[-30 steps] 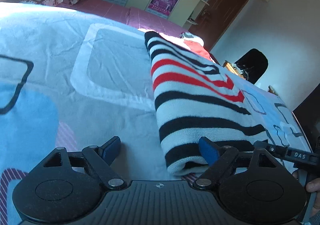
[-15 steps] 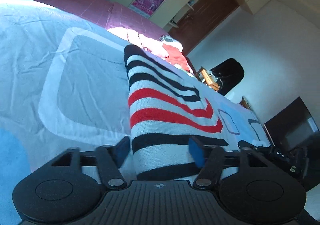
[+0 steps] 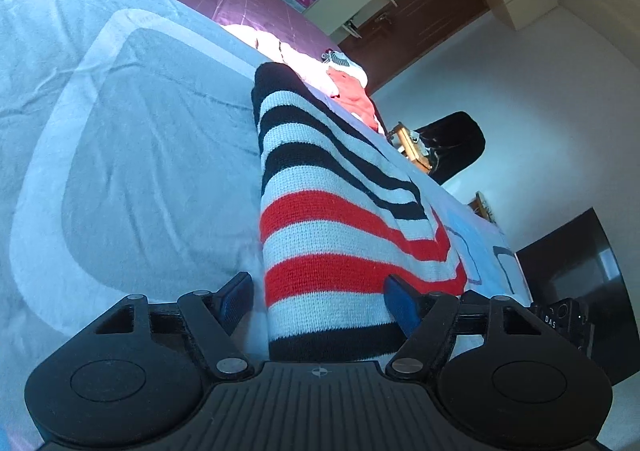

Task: Fold small clothes

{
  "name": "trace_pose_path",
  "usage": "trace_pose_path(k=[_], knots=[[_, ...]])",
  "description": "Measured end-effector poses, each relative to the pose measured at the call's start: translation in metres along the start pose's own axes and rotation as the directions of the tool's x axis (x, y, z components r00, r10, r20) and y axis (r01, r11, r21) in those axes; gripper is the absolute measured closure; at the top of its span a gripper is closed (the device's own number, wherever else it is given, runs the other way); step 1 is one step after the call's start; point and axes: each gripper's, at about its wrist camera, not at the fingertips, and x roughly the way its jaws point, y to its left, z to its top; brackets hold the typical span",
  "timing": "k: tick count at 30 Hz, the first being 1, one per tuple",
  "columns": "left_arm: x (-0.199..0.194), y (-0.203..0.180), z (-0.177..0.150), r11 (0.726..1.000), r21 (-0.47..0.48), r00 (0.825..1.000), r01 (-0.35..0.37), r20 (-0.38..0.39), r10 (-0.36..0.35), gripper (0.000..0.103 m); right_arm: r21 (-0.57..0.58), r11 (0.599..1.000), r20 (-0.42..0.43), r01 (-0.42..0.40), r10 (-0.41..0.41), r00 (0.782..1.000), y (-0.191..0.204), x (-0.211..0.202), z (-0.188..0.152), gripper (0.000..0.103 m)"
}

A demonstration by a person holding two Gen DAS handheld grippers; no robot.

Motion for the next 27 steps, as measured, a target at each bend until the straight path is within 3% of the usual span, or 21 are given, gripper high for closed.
trace_pose_path(k=[8, 11, 15, 20, 27], knots=[[0.022, -0.011, 0.007, 0.999, 0.054, 1.000, -0.002, 0.002, 0.002, 0.034, -0.116, 0.992, -0.051, -0.041, 0.035, 0.998, 0.014, 0.011, 0.005, 0.040], [0.023, -0.013, 0.005, 0.996, 0.078, 0.999, -0.039, 0.014, 0.038, 0.051, -0.148, 0.989, -0.050, -0.021, 0.014, 0.999, 0.015, 0.012, 0.005, 0.059], [0.020, -0.021, 0.001, 0.992, 0.105, 0.996, -0.074, 0.048, 0.069, 0.057, -0.227, 0.973, -0.024, 0.028, -0.035, 0.999, 0.027, 0.011, 0.000, 0.066], [0.006, -0.026, 0.003, 0.991, 0.119, 0.996, -0.063, 0.069, 0.055, 0.065, -0.242, 0.970, -0.006, 0.036, -0.038, 0.999, 0.039, 0.002, 0.000, 0.070], [-0.030, -0.032, 0.011, 0.985, 0.164, 0.995, -0.055, 0.090, 0.041, 0.066, -0.272, 0.962, 0.021, 0.037, -0.033, 0.999, 0.071, -0.007, -0.009, 0.070]])
